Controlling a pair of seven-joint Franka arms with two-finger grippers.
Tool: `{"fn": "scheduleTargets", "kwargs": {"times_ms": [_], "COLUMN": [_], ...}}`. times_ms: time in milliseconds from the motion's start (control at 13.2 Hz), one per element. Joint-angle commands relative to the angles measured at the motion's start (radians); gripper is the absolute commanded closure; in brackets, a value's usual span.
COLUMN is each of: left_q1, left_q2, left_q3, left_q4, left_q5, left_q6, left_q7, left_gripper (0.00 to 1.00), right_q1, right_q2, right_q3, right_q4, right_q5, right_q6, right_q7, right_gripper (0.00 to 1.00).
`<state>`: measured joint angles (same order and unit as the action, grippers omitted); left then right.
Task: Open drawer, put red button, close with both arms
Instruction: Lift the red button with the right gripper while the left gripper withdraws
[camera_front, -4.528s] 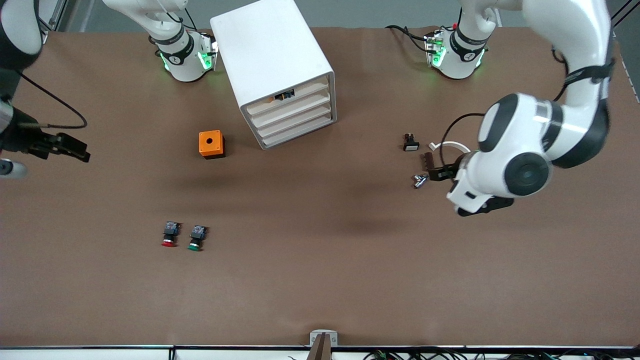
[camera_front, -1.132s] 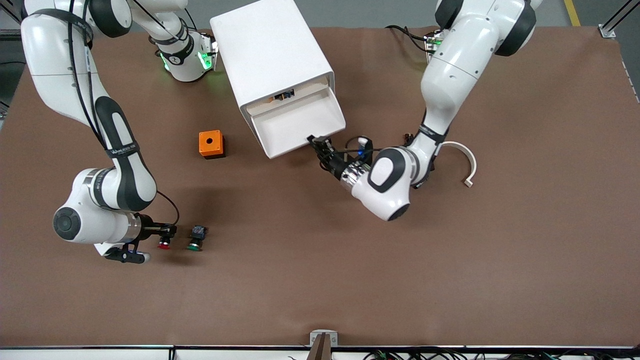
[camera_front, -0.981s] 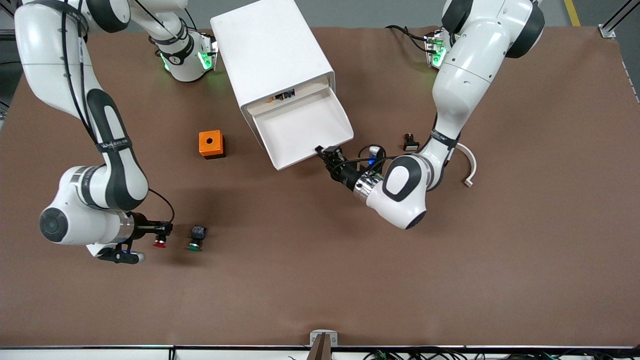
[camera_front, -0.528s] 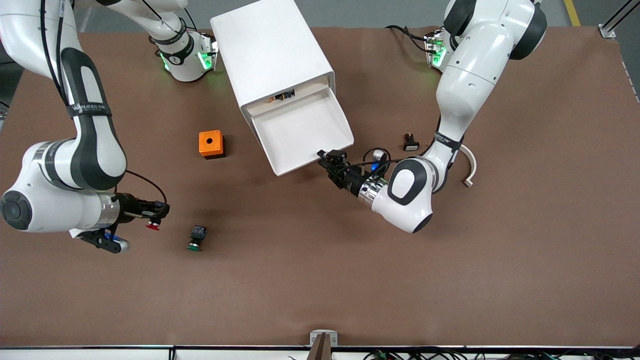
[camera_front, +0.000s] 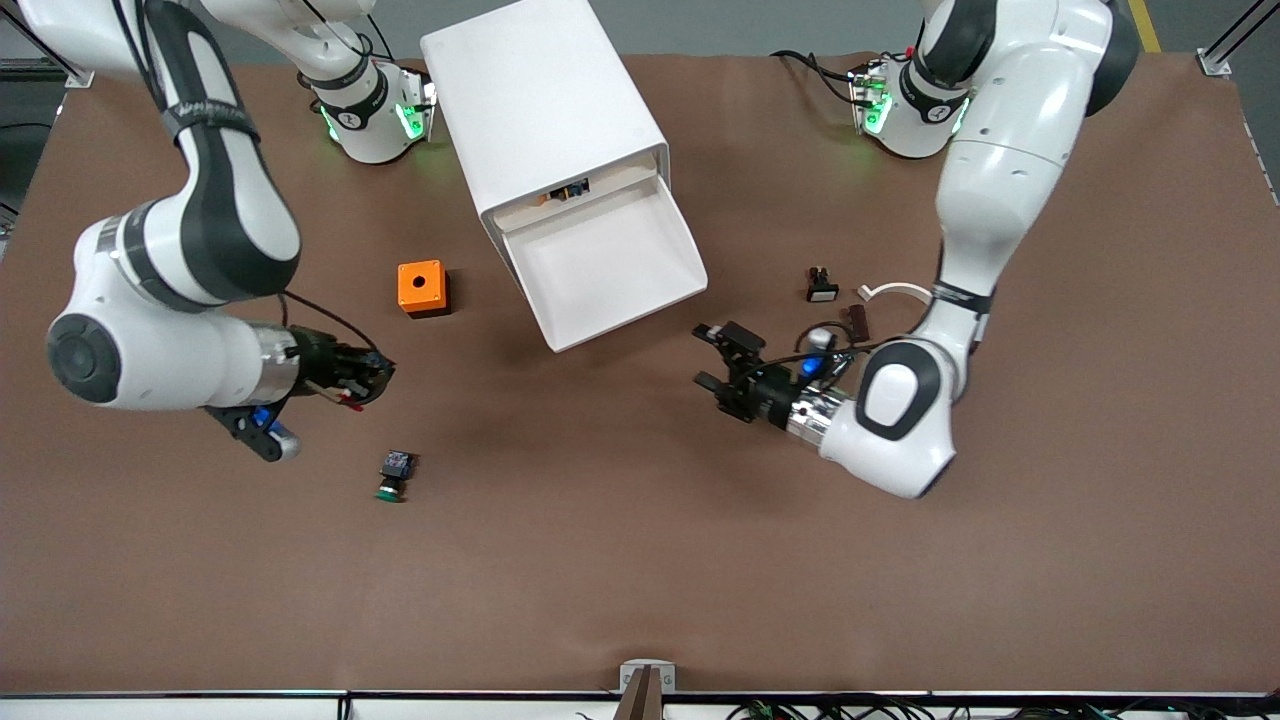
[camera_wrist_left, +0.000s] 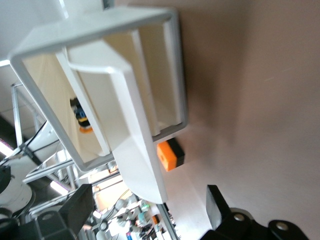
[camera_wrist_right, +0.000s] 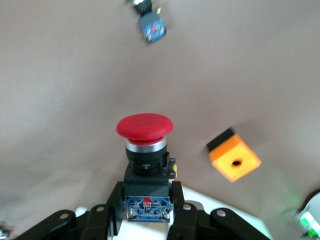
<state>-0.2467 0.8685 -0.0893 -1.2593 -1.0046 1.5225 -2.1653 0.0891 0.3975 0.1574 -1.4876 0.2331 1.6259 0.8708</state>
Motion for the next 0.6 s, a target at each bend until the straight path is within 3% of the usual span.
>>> {"fn": "scheduleTargets", "kwargs": {"times_ms": [0,226,528], "left_q1": [0.050,0.101,0.118], "left_q2": [-0.068,-0.143,-0.222], "left_q3": [-0.012,-0.012,-0.010], "left_q4": [0.018,0.020,0.018], "left_q5": [0.127,0.245,0.438], "left_q6": [-0.033,-0.039,-0.108], "left_q7": [0.027,0.134,0.347], "left_gripper": [0.01,0.01,0.01], "right_q1": [-0.006,0.000,0.029], "right_q2": [-0.052,-0.074,-0.126], "right_q3": [0.091,0.172,0.257], "right_q4": [-0.046,-0.089,-0.226], "right_q5": [0.014,0.011,0.002], "right_q6": [0.008,0.047,0.217], "right_q7": [0.187,0.344,0.549], "right_gripper": [0.99,0.99,0.99]}}
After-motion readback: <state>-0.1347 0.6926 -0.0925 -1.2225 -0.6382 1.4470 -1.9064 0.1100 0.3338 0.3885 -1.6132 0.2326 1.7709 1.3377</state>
